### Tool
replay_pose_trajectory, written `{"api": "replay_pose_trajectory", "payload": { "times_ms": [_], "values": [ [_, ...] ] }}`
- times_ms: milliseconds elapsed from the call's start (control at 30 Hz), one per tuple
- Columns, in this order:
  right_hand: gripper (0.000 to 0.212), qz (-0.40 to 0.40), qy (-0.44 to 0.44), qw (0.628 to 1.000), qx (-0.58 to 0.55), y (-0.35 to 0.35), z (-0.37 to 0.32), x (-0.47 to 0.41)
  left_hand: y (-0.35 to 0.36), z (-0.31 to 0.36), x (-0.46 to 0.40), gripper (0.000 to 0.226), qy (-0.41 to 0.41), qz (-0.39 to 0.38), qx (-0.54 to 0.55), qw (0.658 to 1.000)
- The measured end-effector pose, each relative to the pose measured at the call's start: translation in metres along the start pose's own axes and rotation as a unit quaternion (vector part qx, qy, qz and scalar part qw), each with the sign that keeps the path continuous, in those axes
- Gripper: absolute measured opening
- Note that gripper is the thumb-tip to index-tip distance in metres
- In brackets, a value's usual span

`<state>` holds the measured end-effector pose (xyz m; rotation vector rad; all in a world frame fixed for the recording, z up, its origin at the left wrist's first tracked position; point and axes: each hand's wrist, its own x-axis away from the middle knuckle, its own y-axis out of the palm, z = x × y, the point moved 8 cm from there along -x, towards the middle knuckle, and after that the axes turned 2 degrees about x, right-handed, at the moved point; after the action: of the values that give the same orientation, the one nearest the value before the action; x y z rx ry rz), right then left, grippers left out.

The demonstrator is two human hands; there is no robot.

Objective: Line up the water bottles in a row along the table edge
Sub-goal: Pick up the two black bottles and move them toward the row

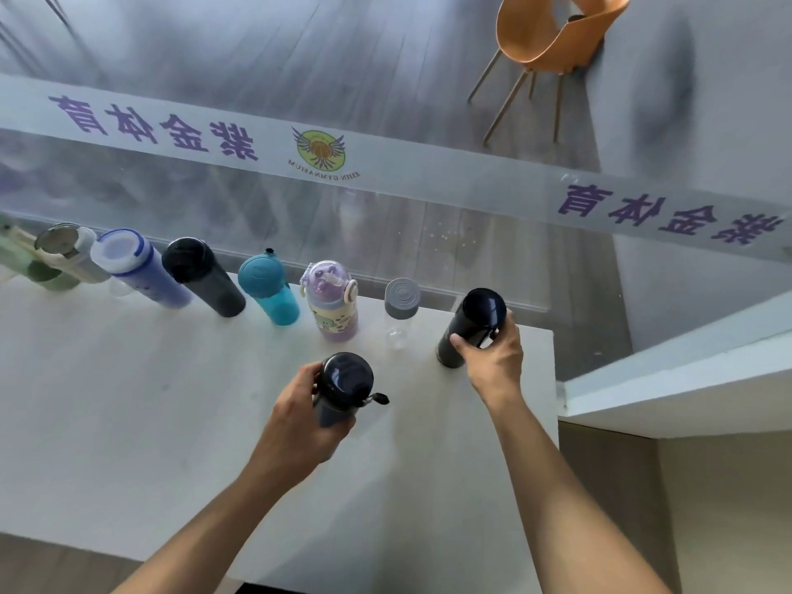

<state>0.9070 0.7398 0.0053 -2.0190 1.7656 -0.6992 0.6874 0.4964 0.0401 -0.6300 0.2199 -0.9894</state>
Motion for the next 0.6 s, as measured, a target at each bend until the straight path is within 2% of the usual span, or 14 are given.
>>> {"api": "replay_pose_trajectory", "payload": {
  "times_ms": [200,267,367,400,467,533,600],
  "values": [
    [0.068,0.003,-0.003,1.000,-0.019,-0.004,0.003,0.000,0.014,0.013,-0.004,0.070,0.013,-0.022,0.007,1.000],
    [0.078,-0.018,0.006,0.999,-0.028,-0.003,0.005,0.000,0.017,0.017,-0.004,0.070,0.016,-0.028,0.006,0.999],
    [0.098,-0.061,0.068,0.996,-0.015,-0.005,0.018,0.008,0.024,0.021,-0.003,0.069,0.021,-0.035,0.006,0.999],
    [0.096,-0.064,0.086,0.994,0.002,-0.009,0.024,0.014,0.027,0.023,-0.002,0.068,0.025,-0.040,0.006,0.999],
    [0.077,-0.074,0.094,0.993,0.020,-0.014,0.029,0.036,0.037,0.027,0.001,0.068,0.032,-0.052,0.005,0.998],
    [0.057,-0.100,0.073,0.992,0.004,-0.013,0.028,0.065,0.049,0.030,0.003,0.068,0.038,-0.066,0.005,0.997],
    [0.049,-0.153,0.053,0.986,-0.043,-0.008,0.022,0.095,0.063,0.035,0.003,0.070,0.047,-0.088,-0.005,0.995]
  ]
}}
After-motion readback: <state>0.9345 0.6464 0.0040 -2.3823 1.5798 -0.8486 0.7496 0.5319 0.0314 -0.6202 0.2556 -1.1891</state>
